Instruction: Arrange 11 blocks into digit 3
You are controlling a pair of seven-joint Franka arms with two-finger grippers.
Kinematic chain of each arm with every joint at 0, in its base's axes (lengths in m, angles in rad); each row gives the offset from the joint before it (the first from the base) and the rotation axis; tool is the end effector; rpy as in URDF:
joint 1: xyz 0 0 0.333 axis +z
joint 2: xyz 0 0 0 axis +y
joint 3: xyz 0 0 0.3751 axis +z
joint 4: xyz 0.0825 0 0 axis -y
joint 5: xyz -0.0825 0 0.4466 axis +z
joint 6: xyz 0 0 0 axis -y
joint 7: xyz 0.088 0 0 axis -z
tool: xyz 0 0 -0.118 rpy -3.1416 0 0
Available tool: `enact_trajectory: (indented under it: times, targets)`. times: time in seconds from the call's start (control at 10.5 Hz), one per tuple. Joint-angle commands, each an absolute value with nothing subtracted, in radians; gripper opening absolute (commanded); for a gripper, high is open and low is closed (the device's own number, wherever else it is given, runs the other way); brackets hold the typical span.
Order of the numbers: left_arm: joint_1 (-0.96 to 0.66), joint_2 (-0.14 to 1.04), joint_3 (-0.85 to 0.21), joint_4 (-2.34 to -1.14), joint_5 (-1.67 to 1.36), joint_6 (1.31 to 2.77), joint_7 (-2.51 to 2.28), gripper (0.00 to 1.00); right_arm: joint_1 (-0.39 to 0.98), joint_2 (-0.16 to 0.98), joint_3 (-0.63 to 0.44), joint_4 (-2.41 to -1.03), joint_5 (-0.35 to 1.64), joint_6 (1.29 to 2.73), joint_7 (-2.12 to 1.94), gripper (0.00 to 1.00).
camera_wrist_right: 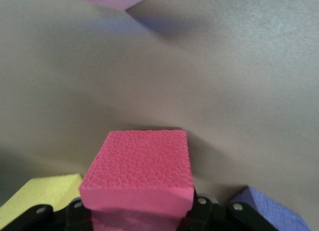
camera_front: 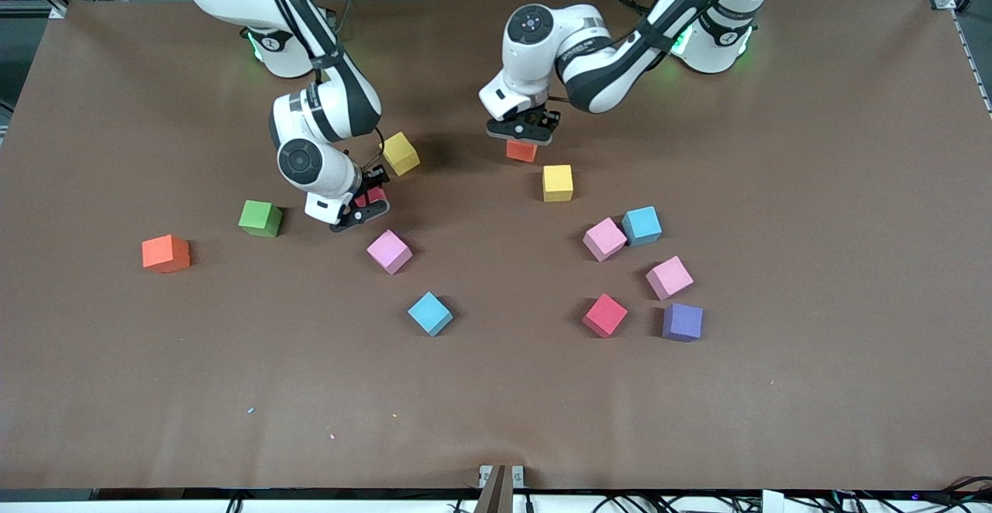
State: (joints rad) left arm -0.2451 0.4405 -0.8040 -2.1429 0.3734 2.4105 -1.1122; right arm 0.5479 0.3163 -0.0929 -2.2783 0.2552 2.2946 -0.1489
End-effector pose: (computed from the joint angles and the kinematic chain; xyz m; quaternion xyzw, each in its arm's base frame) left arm 0.3194 -0.5361 0.2505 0.9956 -0.0869 -0.0300 0.0152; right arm 0.4897 0.2462 0.1876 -0.9667 -0.1991 0.1549 0.0442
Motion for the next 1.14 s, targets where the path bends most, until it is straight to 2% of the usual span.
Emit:
enact_trajectory:
  times: [0.0,0.38,0.76,1.05]
  targets:
    - [-0.258,0.54,-0.801,-2.047,0.388,2.387,-1.19,0.48,0.514,0.238,-0.098,-2.22,0.264,2.15,-0.21,0.1]
    - [-0.282,0.58,-0.792,-2.0,0.39,2.387,-1.313,0.5,0.471,0.236,-0.101,-2.083,0.134,2.001,-0.278,0.1]
    - [-0.29,0.621,-0.784,-1.965,0.42,2.387,-1.358,0.53,0.451,0.239,-0.101,-2.04,0.109,1.974,-0.342,0.1]
    - [-0.359,0.656,-0.723,-1.925,0.465,2.387,-1.353,0.55,0.439,0.247,-0.101,-2.016,0.107,1.956,-0.385,0.1]
